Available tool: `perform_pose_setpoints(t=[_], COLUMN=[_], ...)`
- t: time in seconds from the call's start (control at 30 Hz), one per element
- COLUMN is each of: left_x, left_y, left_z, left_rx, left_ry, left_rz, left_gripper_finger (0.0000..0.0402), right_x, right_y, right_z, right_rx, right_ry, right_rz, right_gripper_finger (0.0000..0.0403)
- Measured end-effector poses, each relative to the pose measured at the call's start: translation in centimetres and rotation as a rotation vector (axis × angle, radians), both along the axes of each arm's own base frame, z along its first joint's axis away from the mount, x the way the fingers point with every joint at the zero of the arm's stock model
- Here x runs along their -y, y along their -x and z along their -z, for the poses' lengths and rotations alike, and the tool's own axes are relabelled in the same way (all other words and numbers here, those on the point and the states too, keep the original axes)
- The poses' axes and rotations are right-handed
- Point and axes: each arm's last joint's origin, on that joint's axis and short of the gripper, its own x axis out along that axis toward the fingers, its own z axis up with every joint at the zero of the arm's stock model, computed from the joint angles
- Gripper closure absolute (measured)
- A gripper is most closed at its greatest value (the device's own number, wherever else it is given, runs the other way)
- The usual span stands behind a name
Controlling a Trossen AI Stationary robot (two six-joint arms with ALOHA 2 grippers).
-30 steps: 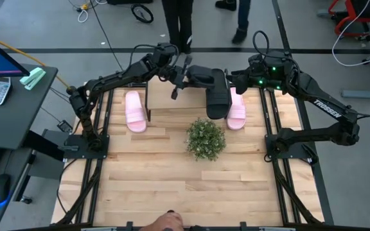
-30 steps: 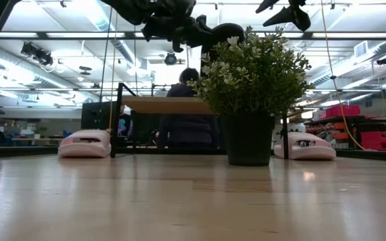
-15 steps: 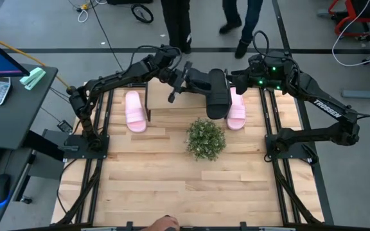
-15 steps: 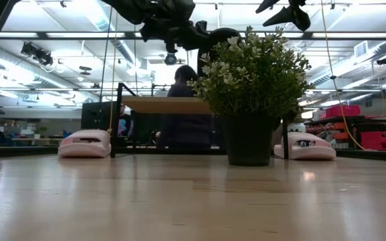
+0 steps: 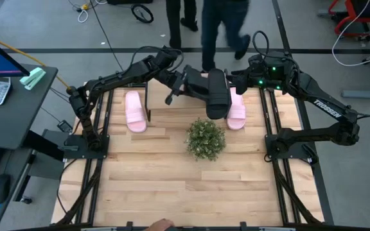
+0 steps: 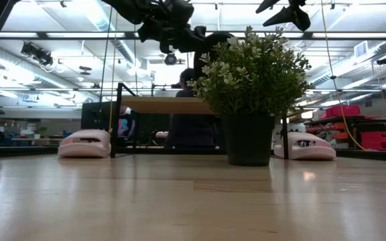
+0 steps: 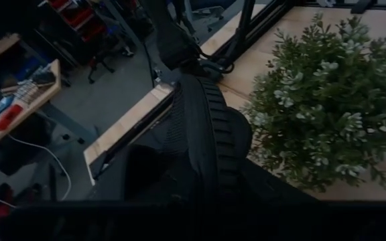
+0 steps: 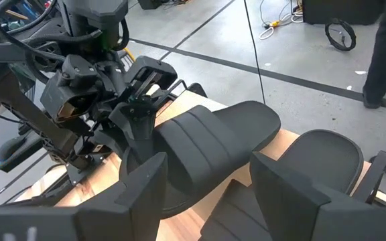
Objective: Pick and place slides into the shelf
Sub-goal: Put the black slipper on the shelf
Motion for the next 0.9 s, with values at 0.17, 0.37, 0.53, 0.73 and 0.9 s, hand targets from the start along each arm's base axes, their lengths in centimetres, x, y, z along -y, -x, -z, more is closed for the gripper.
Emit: perform_pose_setpoints(t=[0.17,0.37,0.53,0.73,0.9], left_x=[0.1,0.3,0.5,0.6,0.8], left_y=[0.2,0.5,0.7,0.9,0.9], left_z=[0.3,0.7,1.0,1.3,1.6], left_rx=[-0.036,-0.083,-0.124,-0.161,-0.194], left_ry=[0.035,0.073,0.098,0.119,0.152], left_rz=[0.006,0.008,0.007,0.006,0.000], left_gripper_finger=[0.0326,0.0302,0.0302,0.0300,0.0295], right_x=[0.0,0.0,0.0,-0.2,-0.5], right_y=[0.0,0.0,0.0,-0.1,-0.3], right_z=[0.0,0.0,0.0,0.0,0.0], right_rx=[0.000,0.000,0.000,0.001,0.001], right_ry=[0.000,0.000,0.000,-0.003,-0.002], right_rz=[0.000,0.000,0.000,-0.009,-0.028], right_gripper_finger=[0.0184,0.0184,0.0184,0.0184,0.0184])
